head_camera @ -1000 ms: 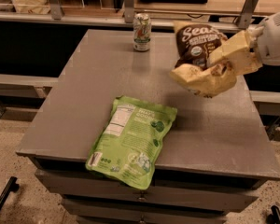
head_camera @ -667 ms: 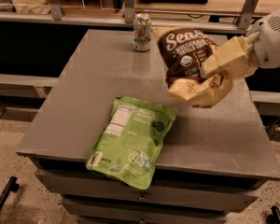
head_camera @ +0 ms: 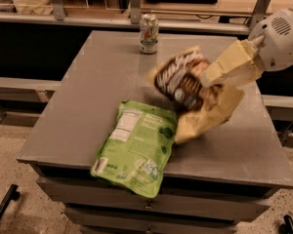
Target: Move brown chip bag near green rice chip bag
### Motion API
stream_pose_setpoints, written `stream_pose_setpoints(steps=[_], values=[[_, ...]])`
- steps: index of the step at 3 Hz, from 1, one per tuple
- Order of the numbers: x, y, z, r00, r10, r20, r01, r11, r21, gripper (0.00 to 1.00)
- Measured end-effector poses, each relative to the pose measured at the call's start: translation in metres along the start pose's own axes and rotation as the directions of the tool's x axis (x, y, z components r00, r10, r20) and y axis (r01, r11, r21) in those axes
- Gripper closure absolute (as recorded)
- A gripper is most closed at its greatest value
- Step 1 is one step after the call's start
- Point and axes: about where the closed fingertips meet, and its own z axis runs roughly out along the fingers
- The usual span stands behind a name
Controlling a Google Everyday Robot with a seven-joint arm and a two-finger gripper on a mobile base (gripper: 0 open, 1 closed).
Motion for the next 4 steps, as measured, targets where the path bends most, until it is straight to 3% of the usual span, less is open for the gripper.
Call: stream_pose_setpoints(steps=[1,2,3,4], values=[[0.008,-0.002,0.002,1.0,-0.004,-0.024,0.004,1.0,0.002,0.0],[0.01,-0.002,0.003,0.999,-0.005,-0.031,0.005,1.0,0.003,0.0],[0.027,0.004,-0.026,0.989,0.051,-0.138,-0.051,0.9987,0.004,0.0],[0.046,0.016,-0.06,0.955,0.124,-0.271,-0.124,0.9921,0.016,0.0]])
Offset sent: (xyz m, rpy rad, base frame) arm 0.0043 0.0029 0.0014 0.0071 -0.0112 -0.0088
